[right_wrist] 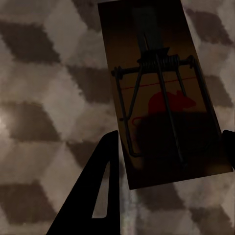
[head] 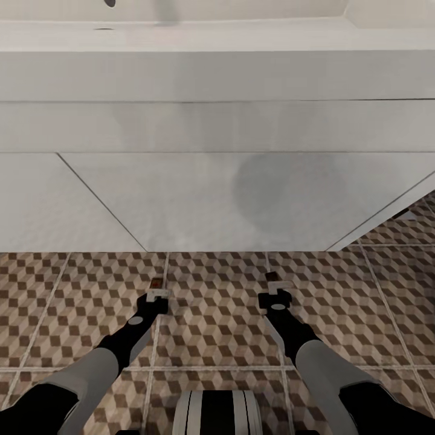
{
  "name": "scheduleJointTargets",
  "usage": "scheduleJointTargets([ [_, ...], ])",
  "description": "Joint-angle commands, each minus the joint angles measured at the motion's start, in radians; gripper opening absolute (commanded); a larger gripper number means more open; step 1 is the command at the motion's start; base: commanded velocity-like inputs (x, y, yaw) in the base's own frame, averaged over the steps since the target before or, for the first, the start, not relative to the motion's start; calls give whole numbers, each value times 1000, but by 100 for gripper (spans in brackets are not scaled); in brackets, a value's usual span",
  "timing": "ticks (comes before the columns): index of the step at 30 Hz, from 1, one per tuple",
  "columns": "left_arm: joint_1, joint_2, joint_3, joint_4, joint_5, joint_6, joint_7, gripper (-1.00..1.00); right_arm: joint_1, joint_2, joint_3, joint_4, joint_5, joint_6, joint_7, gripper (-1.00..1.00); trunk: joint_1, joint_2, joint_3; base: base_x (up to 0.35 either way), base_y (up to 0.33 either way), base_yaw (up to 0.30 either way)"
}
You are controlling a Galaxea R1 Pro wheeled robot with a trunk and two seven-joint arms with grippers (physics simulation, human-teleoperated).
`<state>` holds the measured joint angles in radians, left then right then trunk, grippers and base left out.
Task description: Take the four mousetraps from the cabinet in the bathroom and place them on the bathroom floor. Make sure all four end up on the same floor surface, and ensure that at least two of them are either under or directly next to the same bathroom sink.
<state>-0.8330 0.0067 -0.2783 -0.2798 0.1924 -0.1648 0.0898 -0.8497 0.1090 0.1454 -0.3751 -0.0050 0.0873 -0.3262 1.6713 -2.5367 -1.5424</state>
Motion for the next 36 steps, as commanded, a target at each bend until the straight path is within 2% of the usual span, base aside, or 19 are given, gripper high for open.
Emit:
scheduleJointTargets([
  [1,-1,0,-9,-1,7,-2,4,-100,0,-1,8,-2,-2,8,-7,-100,0,0,-1,0,0,0],
  [13,-3,-3,-10,-5,2,-36,26,-100,0,0,7,-4,-4,6,-9,-100,0,0,-1,4,0,0],
  [27,-3,-1,-10,-5,2,-41,31,-100,0,0,7,-4,-4,3,-8,-100,0,0,-1,272,0,0],
  [36,-3,-2,-9,-7,2,-44,31,-100,0,0,9,-4,-4,-11,-8,-100,0,0,-1,59,0,0],
])
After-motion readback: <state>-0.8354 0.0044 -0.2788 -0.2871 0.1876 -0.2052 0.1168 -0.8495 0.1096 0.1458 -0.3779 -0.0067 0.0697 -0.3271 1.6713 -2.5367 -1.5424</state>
